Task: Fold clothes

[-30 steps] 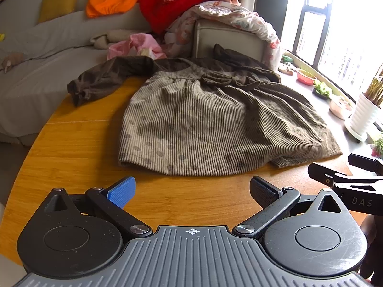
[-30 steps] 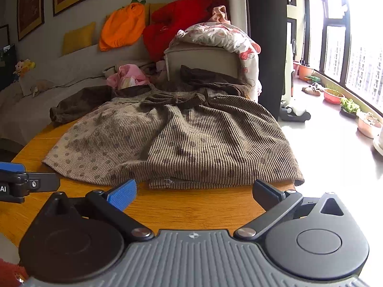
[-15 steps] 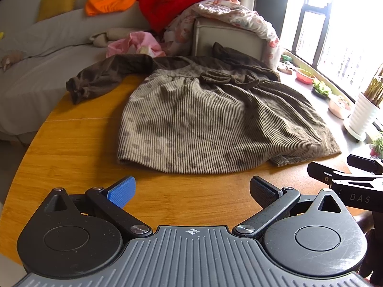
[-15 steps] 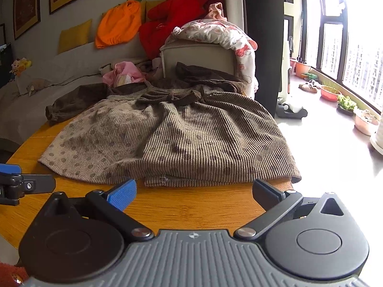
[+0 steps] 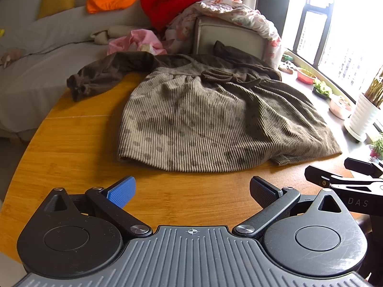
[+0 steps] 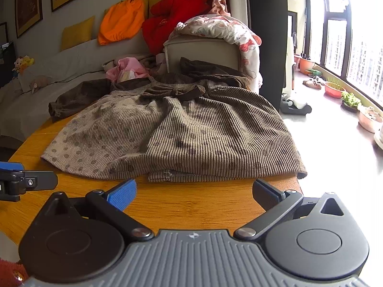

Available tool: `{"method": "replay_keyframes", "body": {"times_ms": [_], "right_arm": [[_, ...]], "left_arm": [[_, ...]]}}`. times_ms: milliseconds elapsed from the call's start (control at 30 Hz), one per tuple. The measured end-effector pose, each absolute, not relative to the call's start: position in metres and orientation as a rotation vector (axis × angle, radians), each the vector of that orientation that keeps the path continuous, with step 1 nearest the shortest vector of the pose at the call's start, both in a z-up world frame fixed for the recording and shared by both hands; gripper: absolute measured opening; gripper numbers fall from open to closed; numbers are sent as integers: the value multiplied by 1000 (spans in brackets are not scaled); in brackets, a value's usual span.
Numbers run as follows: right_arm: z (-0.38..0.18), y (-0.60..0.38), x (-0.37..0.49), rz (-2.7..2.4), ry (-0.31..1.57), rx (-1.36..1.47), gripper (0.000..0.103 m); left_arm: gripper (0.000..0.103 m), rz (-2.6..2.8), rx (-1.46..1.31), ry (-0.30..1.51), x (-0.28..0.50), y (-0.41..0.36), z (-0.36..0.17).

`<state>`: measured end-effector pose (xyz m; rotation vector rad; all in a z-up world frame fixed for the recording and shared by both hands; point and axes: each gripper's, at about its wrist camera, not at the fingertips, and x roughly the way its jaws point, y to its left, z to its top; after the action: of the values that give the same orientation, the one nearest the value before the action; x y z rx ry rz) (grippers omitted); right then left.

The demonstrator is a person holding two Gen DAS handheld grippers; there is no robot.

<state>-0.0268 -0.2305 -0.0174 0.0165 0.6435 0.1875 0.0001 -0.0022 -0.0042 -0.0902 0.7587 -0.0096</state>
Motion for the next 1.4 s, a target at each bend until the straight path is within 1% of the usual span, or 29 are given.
{"method": "replay_keyframes", "body": {"times_ms": [733, 967, 1033, 1167, 1300, 1400], "right_arm": [[-20, -231, -19, 214, 665, 27, 103], [-25, -231, -12, 223, 687, 26, 103], [-25, -233, -6, 222, 687, 19, 103], [-20, -245, 17, 222, 693, 45, 103], [-13, -259, 49, 227, 709, 91, 103], [-6, -263, 80, 217, 686, 73, 103]], "left_arm": [[103, -10, -95, 797, 9, -1, -10], [103, -52, -112, 844, 23, 2, -15], [103, -85, -125, 842, 32, 6, -15], [103, -138, -134, 761, 64, 12, -4], [103, -243, -204, 713, 113, 16, 7], [103, -312, -221, 697, 158, 12, 10]]}}
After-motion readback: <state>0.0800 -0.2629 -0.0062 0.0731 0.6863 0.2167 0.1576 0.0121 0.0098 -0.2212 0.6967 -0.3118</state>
